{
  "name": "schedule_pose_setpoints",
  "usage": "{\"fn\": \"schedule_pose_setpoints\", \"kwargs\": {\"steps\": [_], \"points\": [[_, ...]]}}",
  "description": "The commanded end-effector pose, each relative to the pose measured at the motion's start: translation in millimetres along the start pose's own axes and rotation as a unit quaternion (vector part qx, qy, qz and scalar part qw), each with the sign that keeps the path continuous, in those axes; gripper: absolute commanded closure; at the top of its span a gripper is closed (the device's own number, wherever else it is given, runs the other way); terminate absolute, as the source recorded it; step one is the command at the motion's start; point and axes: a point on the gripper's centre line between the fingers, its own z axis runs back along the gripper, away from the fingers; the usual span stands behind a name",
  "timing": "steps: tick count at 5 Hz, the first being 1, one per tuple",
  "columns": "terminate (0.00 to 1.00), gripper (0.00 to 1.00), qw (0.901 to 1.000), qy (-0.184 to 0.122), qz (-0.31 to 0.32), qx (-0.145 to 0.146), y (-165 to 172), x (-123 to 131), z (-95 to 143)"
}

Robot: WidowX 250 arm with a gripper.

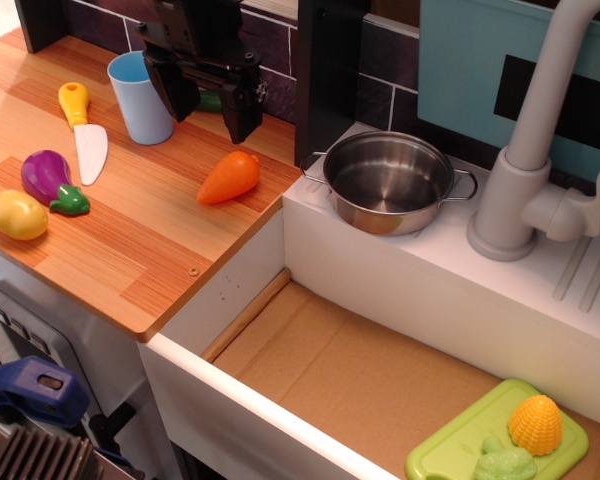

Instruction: Put carrot in pot or pan

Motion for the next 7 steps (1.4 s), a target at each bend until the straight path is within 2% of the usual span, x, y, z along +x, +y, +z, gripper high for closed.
{"fn": "schedule_pose_setpoints", "kwargs": {"steps": [1,3,4,6,7], "points": [[0.00,0.00,1.0000,0.000,0.000,0.000,0.0,0.0,0.0],[0.00,0.00,0.9996,-0.019,0.019,0.004,-4.9,11.8,-12.4],[0.00,0.00,0.9994,-0.021,0.024,-0.009,-4.1,12.6,-20.5],[0.00,0.00,0.9990,-0.033,0.027,-0.016,-2.4,-6.7,-38.1],[0.00,0.00,0.9990,-0.030,0.029,-0.016,0.2,-6.3,-44.2]]}}
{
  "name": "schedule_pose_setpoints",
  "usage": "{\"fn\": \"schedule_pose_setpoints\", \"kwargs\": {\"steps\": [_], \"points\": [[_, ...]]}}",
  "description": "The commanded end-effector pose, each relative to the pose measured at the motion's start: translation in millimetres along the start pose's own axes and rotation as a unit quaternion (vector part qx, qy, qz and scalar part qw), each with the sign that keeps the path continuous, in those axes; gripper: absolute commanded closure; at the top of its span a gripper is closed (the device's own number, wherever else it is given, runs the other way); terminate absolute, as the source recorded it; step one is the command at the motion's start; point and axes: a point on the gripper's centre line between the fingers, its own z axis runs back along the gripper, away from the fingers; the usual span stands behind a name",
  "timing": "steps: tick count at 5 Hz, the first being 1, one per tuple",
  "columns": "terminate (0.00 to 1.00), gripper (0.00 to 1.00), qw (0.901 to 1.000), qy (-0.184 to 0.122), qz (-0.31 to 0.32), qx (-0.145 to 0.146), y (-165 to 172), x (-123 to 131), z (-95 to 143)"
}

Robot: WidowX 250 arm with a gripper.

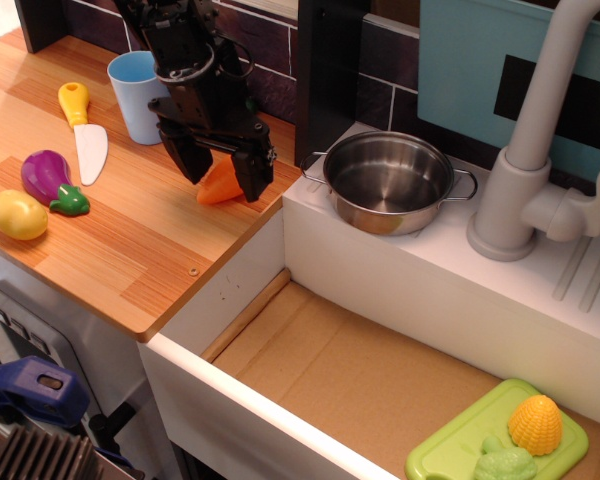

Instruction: Put carrot in pot or pan

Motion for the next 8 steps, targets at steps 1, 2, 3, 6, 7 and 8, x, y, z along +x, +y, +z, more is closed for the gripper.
{"fn": "schedule_pose_setpoints", "kwargs": {"steps": [1,2,3,6,7,8], "points": [[0.00,0.00,0.9998,-0.012,-0.015,0.005,11.2,16.2,2.5],[0.00,0.00,0.9997,-0.010,-0.024,0.004,15.8,24.1,0.7],[0.00,0.00,0.9996,-0.012,-0.024,-0.001,16.6,26.5,-5.9],[0.00,1.00,0.9998,-0.015,-0.011,0.008,6.6,31.0,-3.7],[0.00,1.00,0.9995,-0.006,-0.009,0.030,-8.4,34.3,22.2],[0.00,1.00,0.9984,-0.008,-0.008,0.056,-25.2,36.5,50.6]]}}
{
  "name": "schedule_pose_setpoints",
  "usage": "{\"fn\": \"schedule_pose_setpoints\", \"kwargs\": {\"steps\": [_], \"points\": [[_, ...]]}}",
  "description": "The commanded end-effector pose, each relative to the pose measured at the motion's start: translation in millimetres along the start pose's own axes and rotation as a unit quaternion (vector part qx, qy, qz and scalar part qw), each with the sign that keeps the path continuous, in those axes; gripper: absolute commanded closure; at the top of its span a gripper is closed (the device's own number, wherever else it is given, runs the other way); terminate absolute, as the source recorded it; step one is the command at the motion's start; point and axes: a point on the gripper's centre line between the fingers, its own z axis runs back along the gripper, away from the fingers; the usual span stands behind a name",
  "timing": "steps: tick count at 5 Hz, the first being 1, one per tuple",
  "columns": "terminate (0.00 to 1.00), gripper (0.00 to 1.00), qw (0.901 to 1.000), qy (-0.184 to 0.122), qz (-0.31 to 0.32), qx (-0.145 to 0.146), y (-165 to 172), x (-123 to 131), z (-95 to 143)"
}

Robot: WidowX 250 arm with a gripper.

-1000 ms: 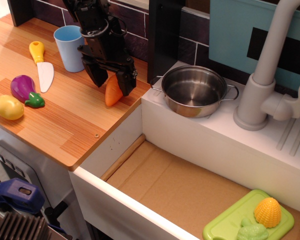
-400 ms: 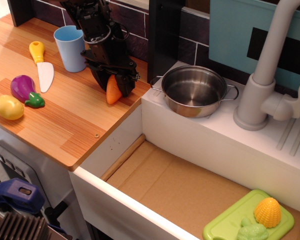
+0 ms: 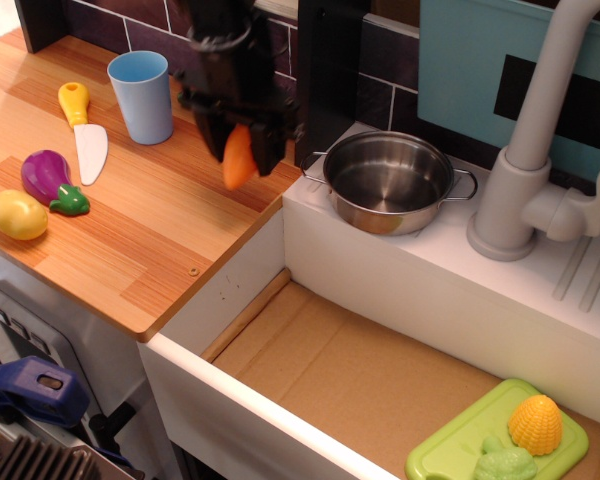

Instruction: Put carrot in pot or pan

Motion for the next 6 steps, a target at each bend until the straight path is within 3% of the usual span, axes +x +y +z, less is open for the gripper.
{"fn": "schedule_pose_setpoints", "kwargs": {"steps": [1,2,3,4,5,6], "points": [[0.00,1.00,0.9978,-0.061,-0.010,0.026,-21.7,19.5,50.7],[0.00,1.00,0.9982,-0.059,0.003,-0.015,-42.9,21.7,66.0],[0.00,1.00,0.9960,-0.083,-0.012,-0.031,-60.6,27.2,66.6],[0.00,1.00,0.9914,-0.115,-0.052,-0.034,-64.4,25.3,49.6],[0.00,0.00,0.9881,-0.126,-0.069,-0.055,-63.7,30.8,38.0],[0.00,0.00,0.9842,-0.129,-0.094,-0.076,-64.6,40.4,34.6]]}}
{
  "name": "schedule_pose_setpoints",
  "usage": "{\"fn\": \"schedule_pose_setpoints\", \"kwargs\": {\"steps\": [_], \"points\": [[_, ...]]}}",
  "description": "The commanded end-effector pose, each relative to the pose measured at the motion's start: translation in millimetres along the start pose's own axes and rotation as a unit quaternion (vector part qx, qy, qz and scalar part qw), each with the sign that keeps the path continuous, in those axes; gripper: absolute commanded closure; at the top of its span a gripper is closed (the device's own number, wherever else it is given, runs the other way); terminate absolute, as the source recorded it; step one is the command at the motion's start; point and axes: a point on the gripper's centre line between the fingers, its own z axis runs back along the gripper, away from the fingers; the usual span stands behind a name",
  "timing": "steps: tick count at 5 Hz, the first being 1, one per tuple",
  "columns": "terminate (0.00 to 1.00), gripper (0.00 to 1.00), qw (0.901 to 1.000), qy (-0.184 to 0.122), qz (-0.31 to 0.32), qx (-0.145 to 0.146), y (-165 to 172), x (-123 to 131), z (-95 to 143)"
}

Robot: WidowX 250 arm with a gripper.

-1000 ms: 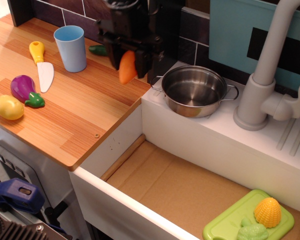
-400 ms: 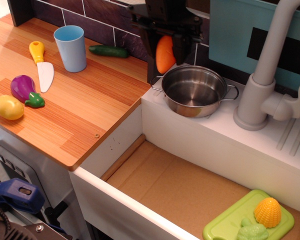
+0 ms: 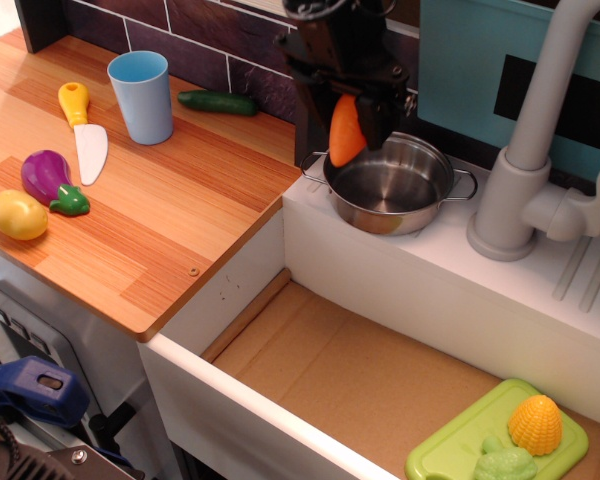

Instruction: Put carrot in pot or pan

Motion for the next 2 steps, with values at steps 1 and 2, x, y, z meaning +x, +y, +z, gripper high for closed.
{"fn": "schedule_pose_setpoints", "kwargs": {"steps": [1,2], "points": [[0.00,0.00,0.9986,-0.041,-0.017,-0.029,5.4,24.9,6.1],[1.00,0.00,0.9986,-0.041,-0.017,-0.029,5.4,24.9,6.1]]}}
